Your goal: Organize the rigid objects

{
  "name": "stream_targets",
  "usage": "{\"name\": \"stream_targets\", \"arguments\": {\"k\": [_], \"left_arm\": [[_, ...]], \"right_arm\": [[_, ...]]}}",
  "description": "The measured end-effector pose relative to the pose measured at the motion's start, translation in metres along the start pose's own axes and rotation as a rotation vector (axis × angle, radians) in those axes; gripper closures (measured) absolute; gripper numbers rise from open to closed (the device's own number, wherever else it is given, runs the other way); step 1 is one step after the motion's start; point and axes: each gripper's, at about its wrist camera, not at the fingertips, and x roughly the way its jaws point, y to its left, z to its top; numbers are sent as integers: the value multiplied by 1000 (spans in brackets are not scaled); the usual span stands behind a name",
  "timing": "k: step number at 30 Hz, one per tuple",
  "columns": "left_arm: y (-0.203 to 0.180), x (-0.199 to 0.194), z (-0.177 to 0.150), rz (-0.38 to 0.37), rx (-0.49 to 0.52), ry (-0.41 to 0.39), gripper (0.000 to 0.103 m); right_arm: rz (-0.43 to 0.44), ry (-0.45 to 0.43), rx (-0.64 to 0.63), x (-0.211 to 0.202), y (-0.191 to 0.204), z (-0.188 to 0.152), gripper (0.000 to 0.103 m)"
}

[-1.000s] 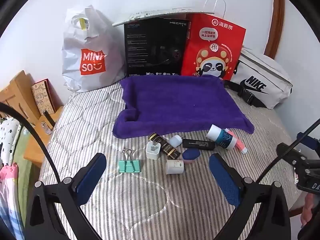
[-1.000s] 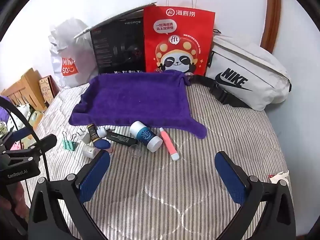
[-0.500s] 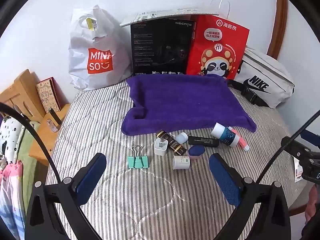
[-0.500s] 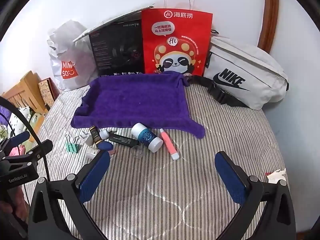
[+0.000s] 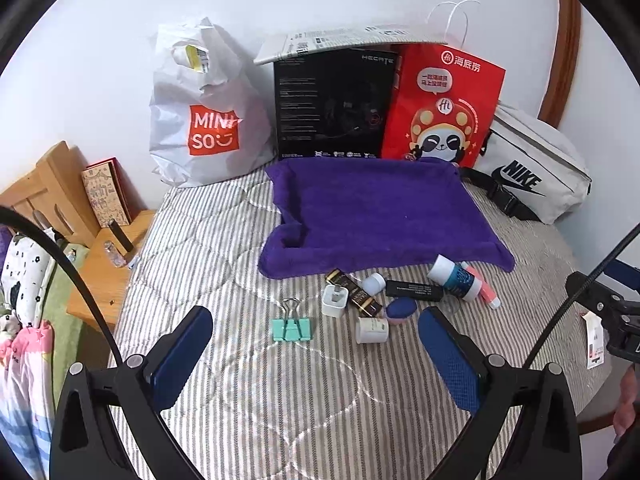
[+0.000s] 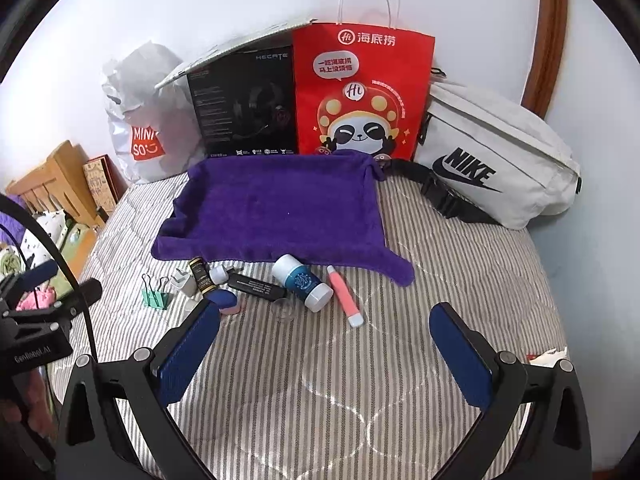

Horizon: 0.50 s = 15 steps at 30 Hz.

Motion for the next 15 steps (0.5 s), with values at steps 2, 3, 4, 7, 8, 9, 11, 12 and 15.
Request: {"name": "stream_targets", "arguments": {"k": [2,3,4,7,8,9,11,12,15], "left_arm": [[3,1,1,-5,-8,4,0],[5,1,1,-8,-11,6,0],[6,1,1,-9,-14,8,0],[10,-1,0,-7,-21,5,0],[12,-1,0,-7,-27,4,0],[13,-1,0,-7,-35,6,0],[14,0,0,-11,-46,7,0],[14,0,-1,-10,-47,9,0],[13,0,-2,-5,-43,12,0]], "right_arm": [[10,6,10,0,-1,1,0],[14,8,17,1,-1,0,0],[15,8,21,1,-2,0,0],[9,16,25,2,-2,0,0],[8,17,27,2,-3,0,0],[8,20,28,2,-3,-1,0],[6,16,29,1,-4,-1,0],[5,12,33,0,-5,-1,0],[2,13,38,-1,-7,-1,0]]}}
